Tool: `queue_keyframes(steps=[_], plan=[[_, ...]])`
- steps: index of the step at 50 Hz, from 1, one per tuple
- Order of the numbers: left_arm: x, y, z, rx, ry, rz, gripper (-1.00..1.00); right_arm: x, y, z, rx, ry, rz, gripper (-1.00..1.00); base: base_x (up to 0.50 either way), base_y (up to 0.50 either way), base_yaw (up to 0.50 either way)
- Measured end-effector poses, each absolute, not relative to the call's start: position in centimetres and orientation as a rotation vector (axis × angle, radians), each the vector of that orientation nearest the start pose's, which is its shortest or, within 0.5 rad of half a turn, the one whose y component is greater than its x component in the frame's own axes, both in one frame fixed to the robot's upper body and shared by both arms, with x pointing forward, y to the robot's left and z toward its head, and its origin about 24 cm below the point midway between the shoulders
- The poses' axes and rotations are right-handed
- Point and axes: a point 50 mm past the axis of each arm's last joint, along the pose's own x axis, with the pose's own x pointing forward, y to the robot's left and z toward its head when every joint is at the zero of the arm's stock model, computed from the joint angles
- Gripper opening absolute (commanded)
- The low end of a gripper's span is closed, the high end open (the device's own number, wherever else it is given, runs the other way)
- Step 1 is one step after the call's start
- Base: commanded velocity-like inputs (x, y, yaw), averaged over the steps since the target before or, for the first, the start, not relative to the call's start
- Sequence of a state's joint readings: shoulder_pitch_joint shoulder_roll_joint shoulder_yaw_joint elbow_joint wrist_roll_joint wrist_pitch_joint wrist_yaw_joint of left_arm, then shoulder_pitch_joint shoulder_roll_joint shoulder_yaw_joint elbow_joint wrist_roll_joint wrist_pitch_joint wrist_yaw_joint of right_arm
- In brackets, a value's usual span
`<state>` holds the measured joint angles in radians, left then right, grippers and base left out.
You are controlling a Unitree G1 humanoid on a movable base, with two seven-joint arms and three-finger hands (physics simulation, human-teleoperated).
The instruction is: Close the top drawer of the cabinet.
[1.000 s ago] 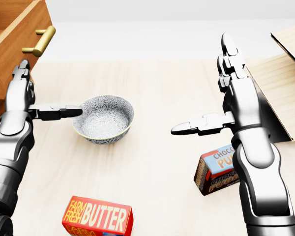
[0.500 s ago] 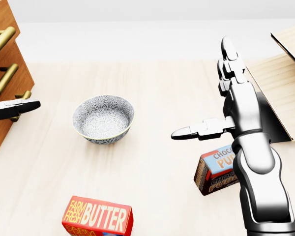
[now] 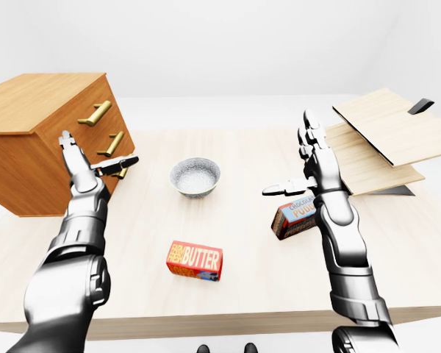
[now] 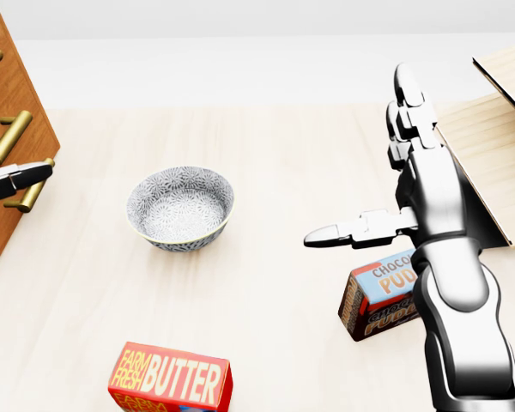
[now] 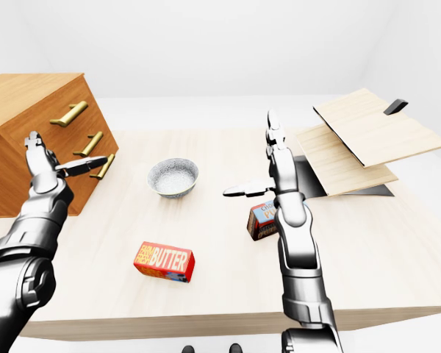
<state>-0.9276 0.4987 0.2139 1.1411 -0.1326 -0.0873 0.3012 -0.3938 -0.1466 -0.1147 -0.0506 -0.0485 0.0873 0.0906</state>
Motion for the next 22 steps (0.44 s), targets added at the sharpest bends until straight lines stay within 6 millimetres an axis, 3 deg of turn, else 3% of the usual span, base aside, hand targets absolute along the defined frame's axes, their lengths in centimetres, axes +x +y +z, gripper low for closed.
queue_keyframes(steps=[22], plan=[[37.75, 30.66, 13.99, 0.057, 0.018, 0.594, 1.0, 30.81, -16.56, 16.23, -0.183, -0.375, 0.052, 1.0, 0.0, 0.0, 0.0]])
